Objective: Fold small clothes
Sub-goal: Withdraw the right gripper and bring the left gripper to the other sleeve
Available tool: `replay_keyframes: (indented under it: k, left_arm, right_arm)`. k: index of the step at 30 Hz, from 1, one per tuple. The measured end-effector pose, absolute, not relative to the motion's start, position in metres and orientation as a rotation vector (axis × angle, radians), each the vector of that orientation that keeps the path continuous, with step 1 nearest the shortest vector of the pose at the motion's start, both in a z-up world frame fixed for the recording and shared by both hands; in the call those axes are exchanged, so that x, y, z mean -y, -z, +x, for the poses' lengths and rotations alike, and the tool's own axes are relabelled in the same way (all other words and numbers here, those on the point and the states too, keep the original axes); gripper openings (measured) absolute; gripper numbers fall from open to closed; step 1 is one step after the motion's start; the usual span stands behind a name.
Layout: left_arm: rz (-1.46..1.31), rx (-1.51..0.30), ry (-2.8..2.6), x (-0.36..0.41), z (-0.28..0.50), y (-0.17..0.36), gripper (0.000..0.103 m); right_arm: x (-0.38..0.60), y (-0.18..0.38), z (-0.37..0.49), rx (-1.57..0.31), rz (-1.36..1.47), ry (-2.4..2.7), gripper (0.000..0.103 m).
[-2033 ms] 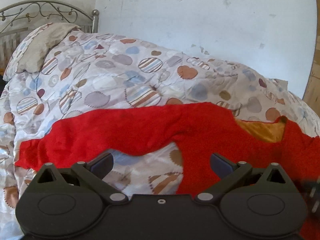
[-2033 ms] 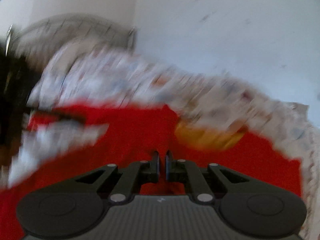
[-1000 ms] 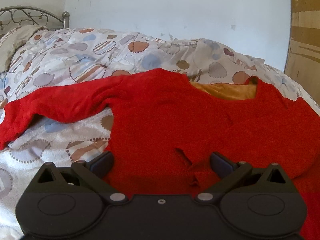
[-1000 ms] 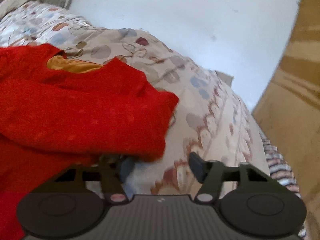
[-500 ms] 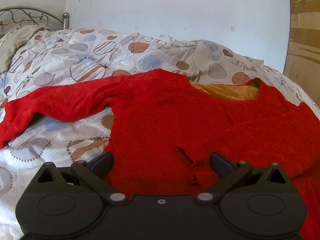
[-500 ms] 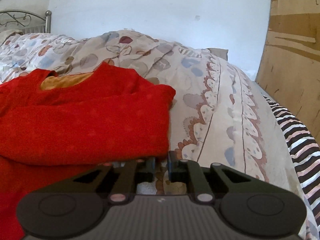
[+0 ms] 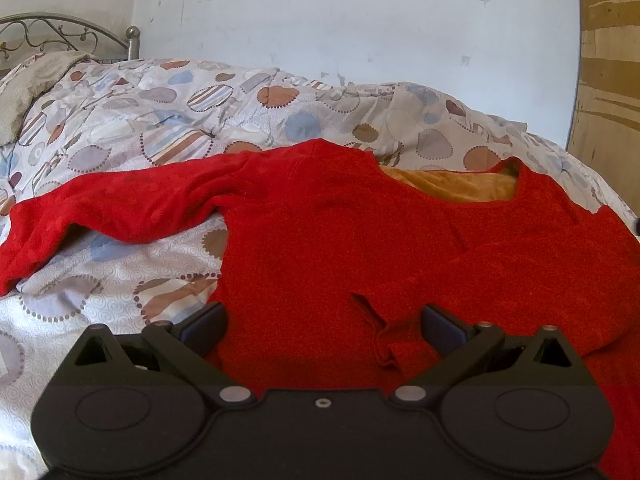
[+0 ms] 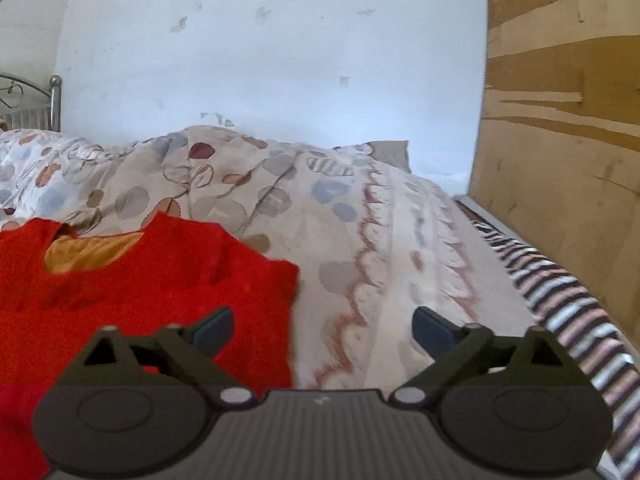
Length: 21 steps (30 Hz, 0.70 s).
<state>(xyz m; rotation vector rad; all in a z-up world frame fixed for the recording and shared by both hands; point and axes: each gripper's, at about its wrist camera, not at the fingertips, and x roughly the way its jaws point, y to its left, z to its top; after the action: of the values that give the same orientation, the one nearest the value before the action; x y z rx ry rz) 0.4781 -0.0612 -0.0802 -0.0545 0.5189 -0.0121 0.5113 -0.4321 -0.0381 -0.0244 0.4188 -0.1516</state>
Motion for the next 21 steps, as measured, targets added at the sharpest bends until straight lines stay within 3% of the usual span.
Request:
replay_keyframes:
  k: [4,12,21]
  left_arm:
    - [-0.056,-0.518,0.013,0.062,0.478,0.080,0.103]
    - [-0.057,-0.516,0.013,0.061,0.478,0.081,0.103]
    - [-0.078,-0.514,0.022,0.059,0.477,0.080,0.103]
  right_arm:
    - [0.431,0.059,0.544,-0.426,-0.070,0.250,0.099]
    - [0.461,0.082,0.550,-0.485,0.102,0.268,0.102]
    - [0.459,0.052,0.508,-0.489,0.167,0.214,0.103]
